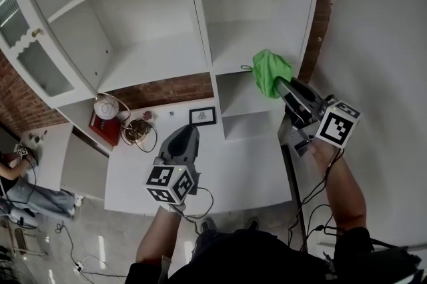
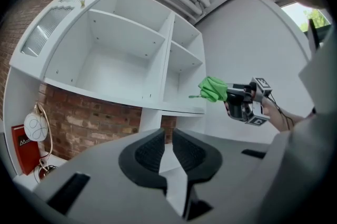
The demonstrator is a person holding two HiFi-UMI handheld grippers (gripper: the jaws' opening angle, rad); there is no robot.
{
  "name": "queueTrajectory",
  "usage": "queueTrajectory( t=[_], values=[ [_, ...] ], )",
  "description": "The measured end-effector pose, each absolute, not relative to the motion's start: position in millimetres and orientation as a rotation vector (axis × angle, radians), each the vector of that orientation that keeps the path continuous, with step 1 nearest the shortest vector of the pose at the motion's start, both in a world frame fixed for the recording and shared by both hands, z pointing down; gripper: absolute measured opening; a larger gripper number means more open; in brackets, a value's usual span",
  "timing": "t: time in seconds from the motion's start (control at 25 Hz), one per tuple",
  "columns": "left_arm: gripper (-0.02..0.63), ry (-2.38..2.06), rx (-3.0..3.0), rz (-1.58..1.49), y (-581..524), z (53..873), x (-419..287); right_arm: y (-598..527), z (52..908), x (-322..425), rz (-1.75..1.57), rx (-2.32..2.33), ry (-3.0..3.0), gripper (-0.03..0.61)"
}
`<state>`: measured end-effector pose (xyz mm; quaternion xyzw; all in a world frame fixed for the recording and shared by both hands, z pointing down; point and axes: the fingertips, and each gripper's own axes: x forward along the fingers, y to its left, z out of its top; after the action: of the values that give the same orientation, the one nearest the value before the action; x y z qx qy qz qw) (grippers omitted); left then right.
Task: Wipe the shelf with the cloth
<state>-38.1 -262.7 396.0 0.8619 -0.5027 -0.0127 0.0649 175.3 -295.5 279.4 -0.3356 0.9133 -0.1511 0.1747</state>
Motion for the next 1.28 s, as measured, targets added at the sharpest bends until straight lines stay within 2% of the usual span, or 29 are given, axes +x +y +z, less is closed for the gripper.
queueTrajectory(
  t=[0.28, 0.68, 0.92, 1.28],
  values=[
    [0.046, -1.473, 2.668, -0.022, -290.1, 385.3, -52.9, -348.2, 231.7, 153.3, -0.391, -0.924, 2.611, 0.081],
    [0.046, -1.562, 2.818, -0.116, -338.8, 293.1, -83.8, -441.1, 213.5, 115.0, -0.526, -1.013, 2.687, 0.081],
    [0.046, -1.567, 2.857, -0.140, -339.3, 269.9, -81.7, -495.5, 229.9, 92.1, -0.804, -1.029, 2.726, 0.081],
    [0.046, -1.664, 2.764, -0.107, -323.0, 295.3, -114.0, -549.2, 280.3, 55.2, -1.188, -1.055, 2.887, 0.080]
  ],
)
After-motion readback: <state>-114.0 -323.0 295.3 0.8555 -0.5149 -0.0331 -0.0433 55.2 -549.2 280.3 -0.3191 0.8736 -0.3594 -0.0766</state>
